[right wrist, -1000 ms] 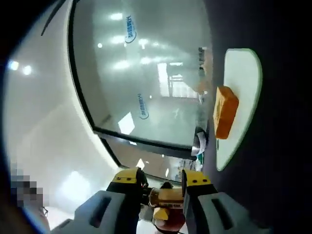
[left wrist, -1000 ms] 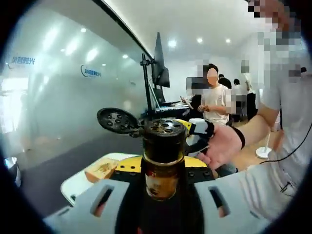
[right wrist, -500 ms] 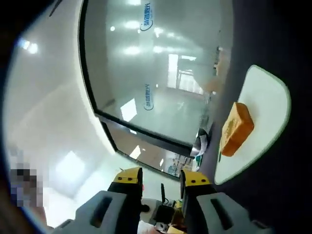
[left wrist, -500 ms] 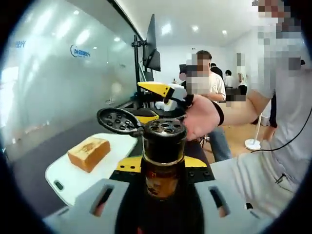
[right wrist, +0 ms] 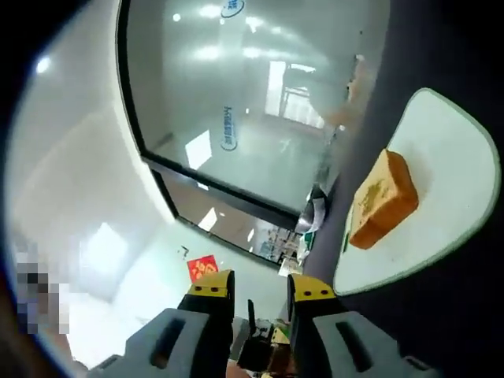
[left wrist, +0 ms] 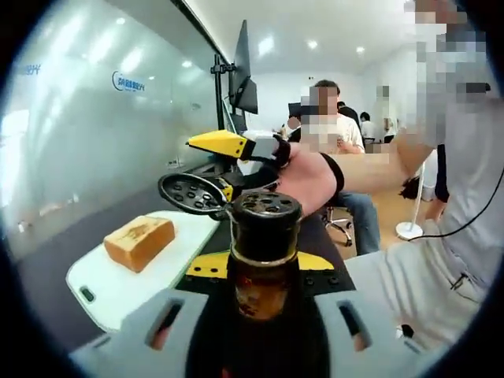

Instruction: Sprinkle pepper

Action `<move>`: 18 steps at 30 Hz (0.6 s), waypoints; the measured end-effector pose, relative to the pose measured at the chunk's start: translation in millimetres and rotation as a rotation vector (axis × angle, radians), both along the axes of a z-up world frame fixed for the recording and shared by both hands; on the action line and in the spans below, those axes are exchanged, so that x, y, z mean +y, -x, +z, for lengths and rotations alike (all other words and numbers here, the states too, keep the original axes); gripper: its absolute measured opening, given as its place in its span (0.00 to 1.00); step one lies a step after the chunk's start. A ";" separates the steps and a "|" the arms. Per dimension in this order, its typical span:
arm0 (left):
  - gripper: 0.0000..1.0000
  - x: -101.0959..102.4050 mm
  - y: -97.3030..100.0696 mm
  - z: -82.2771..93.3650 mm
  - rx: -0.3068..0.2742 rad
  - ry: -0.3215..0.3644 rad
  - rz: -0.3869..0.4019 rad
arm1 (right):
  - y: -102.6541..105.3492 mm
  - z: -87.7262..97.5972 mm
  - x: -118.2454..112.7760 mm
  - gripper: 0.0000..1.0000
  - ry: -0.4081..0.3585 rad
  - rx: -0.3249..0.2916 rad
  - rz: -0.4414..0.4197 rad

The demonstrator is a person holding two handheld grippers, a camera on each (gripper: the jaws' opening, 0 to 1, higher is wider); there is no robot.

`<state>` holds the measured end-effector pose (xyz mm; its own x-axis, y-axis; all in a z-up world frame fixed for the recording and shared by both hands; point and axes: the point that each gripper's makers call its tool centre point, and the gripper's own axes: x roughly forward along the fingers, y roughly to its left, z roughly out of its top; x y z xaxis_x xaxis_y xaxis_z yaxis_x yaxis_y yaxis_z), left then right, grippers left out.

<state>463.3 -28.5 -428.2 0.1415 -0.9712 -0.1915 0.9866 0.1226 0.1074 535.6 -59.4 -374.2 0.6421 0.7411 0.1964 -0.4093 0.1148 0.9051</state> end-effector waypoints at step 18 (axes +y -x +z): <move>0.17 -8.6 13.4 2.9 0.007 0.037 -0.002 | -12.3 -31.5 34.6 0.00 0.165 -0.063 0.171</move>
